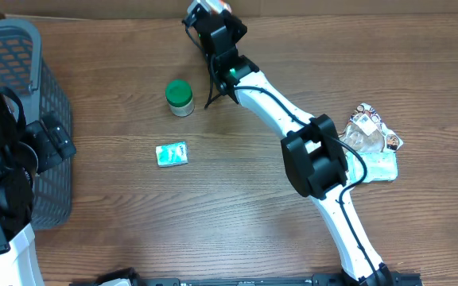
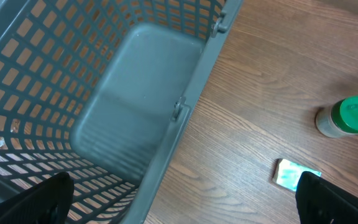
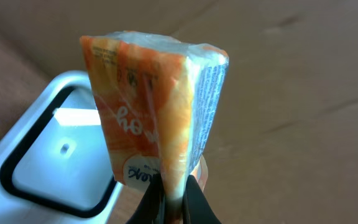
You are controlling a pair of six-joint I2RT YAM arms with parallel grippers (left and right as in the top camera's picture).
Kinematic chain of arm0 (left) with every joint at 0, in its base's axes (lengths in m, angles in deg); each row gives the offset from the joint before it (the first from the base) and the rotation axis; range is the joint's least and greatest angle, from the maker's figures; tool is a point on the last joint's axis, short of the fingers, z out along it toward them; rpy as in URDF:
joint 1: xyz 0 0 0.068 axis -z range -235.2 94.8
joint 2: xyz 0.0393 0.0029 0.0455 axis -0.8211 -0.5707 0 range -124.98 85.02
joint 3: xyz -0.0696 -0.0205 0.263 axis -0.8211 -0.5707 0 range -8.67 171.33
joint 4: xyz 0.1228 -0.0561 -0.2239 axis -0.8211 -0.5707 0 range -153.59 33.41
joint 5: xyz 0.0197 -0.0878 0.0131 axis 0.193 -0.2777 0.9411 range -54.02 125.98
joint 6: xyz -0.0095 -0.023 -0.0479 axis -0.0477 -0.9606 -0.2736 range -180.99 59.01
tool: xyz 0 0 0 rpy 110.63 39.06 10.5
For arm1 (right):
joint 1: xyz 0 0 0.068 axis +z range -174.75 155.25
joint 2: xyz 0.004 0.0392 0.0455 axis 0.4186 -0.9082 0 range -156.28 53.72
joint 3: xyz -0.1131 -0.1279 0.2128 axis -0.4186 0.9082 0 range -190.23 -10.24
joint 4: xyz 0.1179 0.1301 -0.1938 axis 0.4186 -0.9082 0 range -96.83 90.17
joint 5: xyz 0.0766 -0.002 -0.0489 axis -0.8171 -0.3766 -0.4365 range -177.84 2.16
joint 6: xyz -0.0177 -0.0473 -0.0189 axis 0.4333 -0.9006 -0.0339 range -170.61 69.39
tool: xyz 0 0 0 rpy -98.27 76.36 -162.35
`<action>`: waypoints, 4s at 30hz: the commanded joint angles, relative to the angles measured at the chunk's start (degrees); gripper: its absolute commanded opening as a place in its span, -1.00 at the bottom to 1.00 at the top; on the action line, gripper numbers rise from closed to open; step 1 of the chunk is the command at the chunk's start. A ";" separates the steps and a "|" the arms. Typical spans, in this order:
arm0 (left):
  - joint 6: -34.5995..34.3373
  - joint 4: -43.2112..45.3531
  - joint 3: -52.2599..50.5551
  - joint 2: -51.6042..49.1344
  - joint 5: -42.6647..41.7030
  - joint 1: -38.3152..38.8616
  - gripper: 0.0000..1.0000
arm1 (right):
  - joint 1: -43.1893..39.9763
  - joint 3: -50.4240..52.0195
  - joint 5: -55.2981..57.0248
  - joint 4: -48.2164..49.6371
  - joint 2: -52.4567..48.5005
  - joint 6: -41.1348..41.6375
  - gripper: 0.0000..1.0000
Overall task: Scan the item barcode
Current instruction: 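Raise the orange packet and hold it to the white scanner, then carry the orange packet right and release it on the pile, then reach the right gripper to the small green Kleenex packet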
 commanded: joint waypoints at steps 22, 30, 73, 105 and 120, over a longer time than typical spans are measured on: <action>-1.20 0.07 1.14 0.50 0.57 -0.28 0.99 | 0.00 -0.35 2.05 -8.39 3.13 -1.42 -0.92; -1.20 0.04 1.16 0.50 0.57 -0.28 1.00 | 2.25 -0.37 -0.24 -32.15 13.81 18.80 -0.92; -1.20 0.07 1.16 0.50 0.57 -0.28 1.00 | -32.06 21.29 -42.51 -80.98 20.87 65.81 -0.60; -1.20 0.04 1.16 0.50 0.57 -0.28 1.00 | -13.66 19.45 -59.19 -69.81 23.32 61.24 0.81; -1.20 0.04 1.14 0.50 0.57 -0.31 1.00 | 9.88 19.56 -63.43 -47.93 23.28 64.28 0.89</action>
